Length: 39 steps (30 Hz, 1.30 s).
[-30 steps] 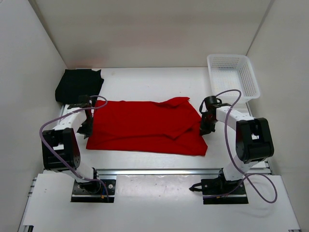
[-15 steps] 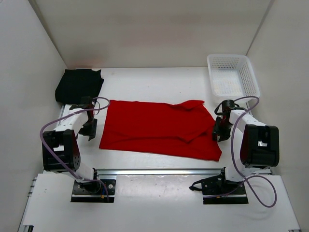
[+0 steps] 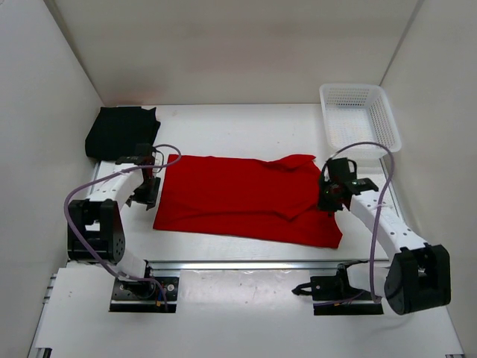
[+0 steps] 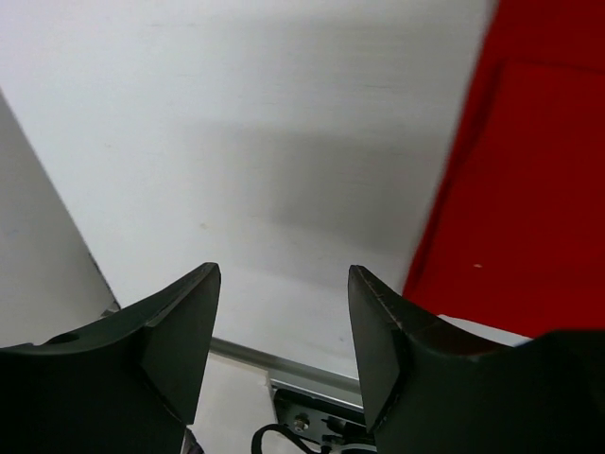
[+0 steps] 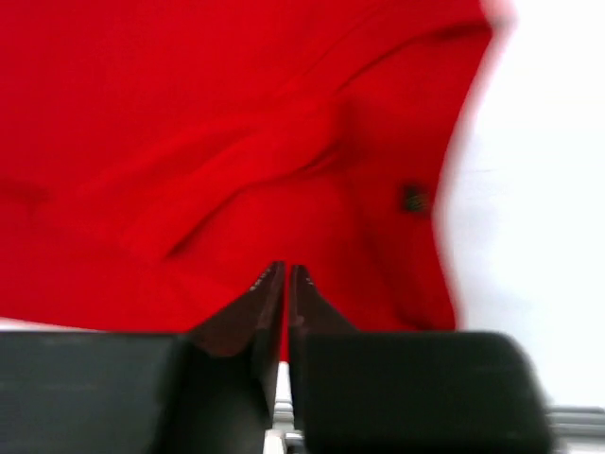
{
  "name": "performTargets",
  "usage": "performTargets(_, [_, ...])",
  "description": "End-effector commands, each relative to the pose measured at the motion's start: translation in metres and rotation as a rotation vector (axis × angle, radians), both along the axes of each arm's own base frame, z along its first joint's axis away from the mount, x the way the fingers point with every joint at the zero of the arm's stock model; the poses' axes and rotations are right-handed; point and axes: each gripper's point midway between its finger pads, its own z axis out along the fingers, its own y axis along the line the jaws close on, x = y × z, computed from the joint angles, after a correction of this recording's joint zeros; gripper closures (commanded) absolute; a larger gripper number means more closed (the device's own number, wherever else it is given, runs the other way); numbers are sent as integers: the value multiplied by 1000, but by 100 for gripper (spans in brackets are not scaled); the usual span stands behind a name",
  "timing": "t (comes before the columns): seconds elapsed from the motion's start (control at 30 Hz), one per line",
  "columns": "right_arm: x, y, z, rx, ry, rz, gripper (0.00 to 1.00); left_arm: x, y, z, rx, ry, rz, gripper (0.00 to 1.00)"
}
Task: Fold and stack the t-shirts
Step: Fold the flattened tshirt in 1/3 of the way
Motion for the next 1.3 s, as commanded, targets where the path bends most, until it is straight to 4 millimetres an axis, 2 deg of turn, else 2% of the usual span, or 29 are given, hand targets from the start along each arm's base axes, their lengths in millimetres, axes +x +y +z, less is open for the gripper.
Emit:
performTargets(0.0, [-16, 30, -27, 79, 86, 71, 100, 8, -12, -2, -58, -7, -1, 34])
performTargets(0.13, [-17, 54, -46, 78, 133, 161, 100, 9, -9, -3, -47, -2, 3, 34])
performTargets(0.27, [-10, 68, -55, 82, 150, 211, 100, 7, -8, -2, -36, 3, -3, 33])
performTargets(0.37, [6, 74, -51, 84, 122, 227, 100, 4, -7, -5, -28, 8, 0, 33])
performTargets(0.47, [7, 75, -58, 87, 148, 232, 100, 5, -6, -4, -19, 7, -4, 33])
performTargets(0.57, [10, 82, -59, 91, 150, 252, 100, 5, -1, -4, -5, 5, 9, 33])
performTargets(0.67, [20, 87, -53, 97, 125, 248, 100, 7, -3, -3, -7, -2, -2, 32])
performTargets(0.77, [24, 90, -59, 99, 139, 263, 100, 5, 0, -4, 5, 9, 1, 33])
performTargets(0.83, [32, 92, -60, 100, 135, 259, 100, 5, 1, -4, 7, 5, 12, 33])
performTargets(0.87, [56, 97, -51, 76, 86, 260, 98, 7, 1, -2, 7, -6, 8, 32])
performTargets(0.9, [56, 96, -54, 73, 94, 257, 98, 4, 2, -4, 7, 7, 8, 32])
performTargets(0.93, [67, 99, -45, 72, 63, 264, 98, 4, 3, -3, 19, 4, 8, 32])
performTargets(1.0, [85, 101, -40, 62, 41, 261, 97, 3, 3, -4, 19, 1, 6, 32])
performTargets(1.1, [94, 113, -45, 90, 59, 278, 98, 2, 2, -5, 16, 6, 5, 31])
performTargets(1.13, [103, 116, -37, 100, 32, 284, 98, 3, 4, -3, 26, 3, 3, 32])
performTargets(1.23, [113, 128, -39, 131, 35, 306, 97, 0, 5, -5, 32, 15, -4, 31])
performTargets(1.27, [116, 129, -41, 136, 38, 305, 97, 4, 6, -3, 35, 1, -4, 33])
